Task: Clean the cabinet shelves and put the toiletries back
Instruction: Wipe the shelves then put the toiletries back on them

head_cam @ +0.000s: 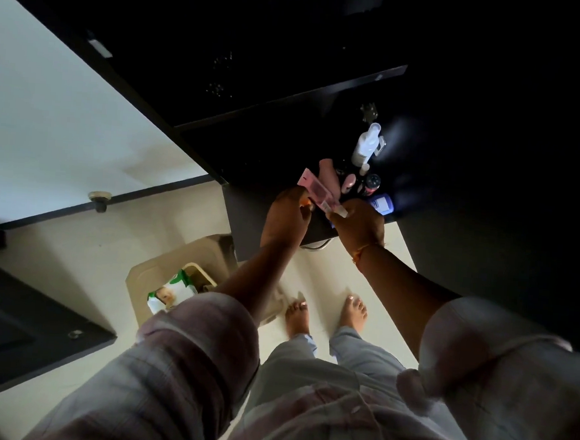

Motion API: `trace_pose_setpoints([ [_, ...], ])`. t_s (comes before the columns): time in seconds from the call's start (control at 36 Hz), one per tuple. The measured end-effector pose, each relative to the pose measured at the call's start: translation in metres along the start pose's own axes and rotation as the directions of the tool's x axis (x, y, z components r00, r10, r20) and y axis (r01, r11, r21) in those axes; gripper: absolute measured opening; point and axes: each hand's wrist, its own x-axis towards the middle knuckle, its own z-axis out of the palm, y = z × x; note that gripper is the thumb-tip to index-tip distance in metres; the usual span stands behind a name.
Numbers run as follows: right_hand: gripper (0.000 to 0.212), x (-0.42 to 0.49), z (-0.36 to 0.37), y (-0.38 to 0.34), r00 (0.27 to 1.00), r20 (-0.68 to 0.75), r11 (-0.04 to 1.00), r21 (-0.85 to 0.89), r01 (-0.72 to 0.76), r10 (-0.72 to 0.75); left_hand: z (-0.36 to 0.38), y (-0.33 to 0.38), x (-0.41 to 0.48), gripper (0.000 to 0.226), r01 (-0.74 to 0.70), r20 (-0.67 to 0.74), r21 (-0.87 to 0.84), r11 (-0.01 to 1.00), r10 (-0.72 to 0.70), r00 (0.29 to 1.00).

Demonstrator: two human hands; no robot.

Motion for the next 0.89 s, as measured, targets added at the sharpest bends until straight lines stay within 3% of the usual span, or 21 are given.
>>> trace_pose_setpoints([
  [0.25, 0.025, -0.055, -0.035, -0.033, 0.978, -0.098, 0.979, 0.074, 0.190, -0.182, -0.079, 0.012, -0.041, 0.020, -0.008, -0.244, -0.161, 0.987, -0.032, 0.969],
  [0.44, 0.028, -0.082, -0.075, -0.080, 0.965, -0.105, 0.893, 0.367, 0.261, -0.238, -0.157, 0.043, -0.038, 0.017, -0.149, -0.463, -0.266, 0.952, 0.009, 0.886],
  [0.58, 0.010, -0.085, -0.107, -0.126, 0.915, -0.286, 0.831, 0.401, 0.385, -0.286, -0.200, 0.062, -0.016, 0.014, -0.257, -0.565, -0.251, 0.933, 0.074, 0.822],
  [0.64, 0.014, -0.071, -0.114, -0.144, 0.903, -0.323, 0.839, 0.372, 0.396, -0.283, -0.209, 0.065, -0.003, 0.013, -0.279, -0.575, -0.252, 0.927, 0.089, 0.813],
  [0.72, 0.025, -0.040, -0.120, -0.165, 0.912, -0.315, 0.849, 0.375, 0.373, -0.262, -0.215, 0.067, 0.017, 0.014, -0.258, -0.570, -0.230, 0.938, 0.084, 0.817],
  [0.81, 0.015, -0.012, -0.124, -0.184, 0.912, -0.293, 0.829, 0.400, 0.389, -0.287, -0.215, 0.068, 0.035, 0.014, -0.192, -0.580, -0.201, 0.961, 0.041, 0.813],
  [0.89, 0.018, 0.006, -0.130, -0.196, 0.907, -0.301, 0.866, 0.317, 0.387, -0.295, -0.211, 0.064, 0.050, 0.019, -0.099, -0.570, -0.186, 0.977, -0.026, 0.821],
])
